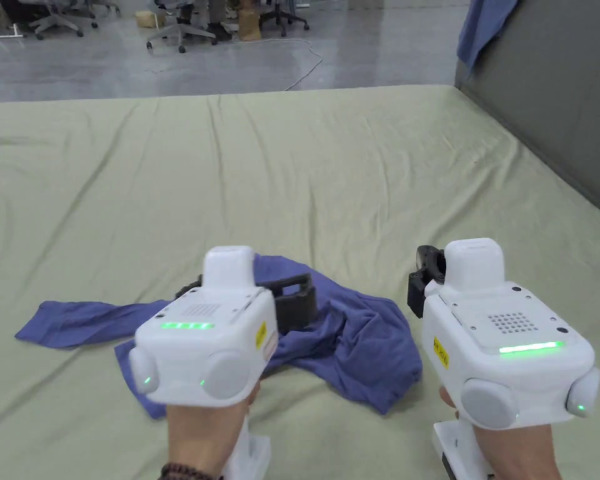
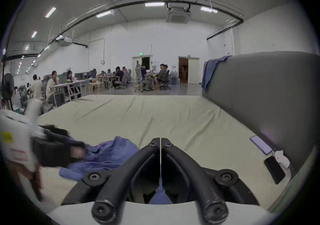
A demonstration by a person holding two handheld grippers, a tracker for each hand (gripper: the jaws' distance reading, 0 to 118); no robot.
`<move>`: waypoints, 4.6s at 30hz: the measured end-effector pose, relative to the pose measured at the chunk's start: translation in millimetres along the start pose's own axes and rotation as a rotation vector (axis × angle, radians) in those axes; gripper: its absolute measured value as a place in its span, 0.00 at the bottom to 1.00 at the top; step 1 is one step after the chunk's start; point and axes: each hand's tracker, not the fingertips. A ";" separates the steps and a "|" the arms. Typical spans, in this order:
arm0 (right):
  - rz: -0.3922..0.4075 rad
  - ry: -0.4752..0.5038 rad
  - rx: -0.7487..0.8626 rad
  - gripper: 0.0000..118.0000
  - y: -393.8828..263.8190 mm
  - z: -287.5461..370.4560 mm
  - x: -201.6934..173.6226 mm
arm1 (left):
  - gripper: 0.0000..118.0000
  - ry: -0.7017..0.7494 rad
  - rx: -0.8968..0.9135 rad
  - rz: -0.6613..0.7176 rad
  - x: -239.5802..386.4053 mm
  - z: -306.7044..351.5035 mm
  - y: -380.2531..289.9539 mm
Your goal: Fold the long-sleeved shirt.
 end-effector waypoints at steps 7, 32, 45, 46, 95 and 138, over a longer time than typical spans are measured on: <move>0.035 -0.006 -0.017 0.00 -6.9 20.8 -13.6 | 0.05 0.209 -0.012 0.039 -53.9 76.3 -45.0; 0.056 0.091 -0.189 0.00 -17.8 -34.4 -17.4 | 0.48 0.366 -0.505 0.054 -164.1 -117.6 -57.7; 0.336 0.396 -0.696 0.75 41.3 -324.1 -110.5 | 0.00 0.292 -0.377 0.168 -120.6 -37.8 -52.6; 0.341 0.409 -0.758 0.75 31.4 -340.7 -118.9 | 0.00 0.287 -0.385 0.176 -120.2 -35.3 -52.4; 0.111 -0.070 -0.017 0.00 475.3 -191.9 94.1 | 0.00 0.405 0.253 -0.105 -95.1 -58.1 463.8; 0.084 0.251 -0.937 0.34 -78.1 -52.6 96.9 | 0.33 0.087 -0.623 0.024 -152.6 29.8 -72.6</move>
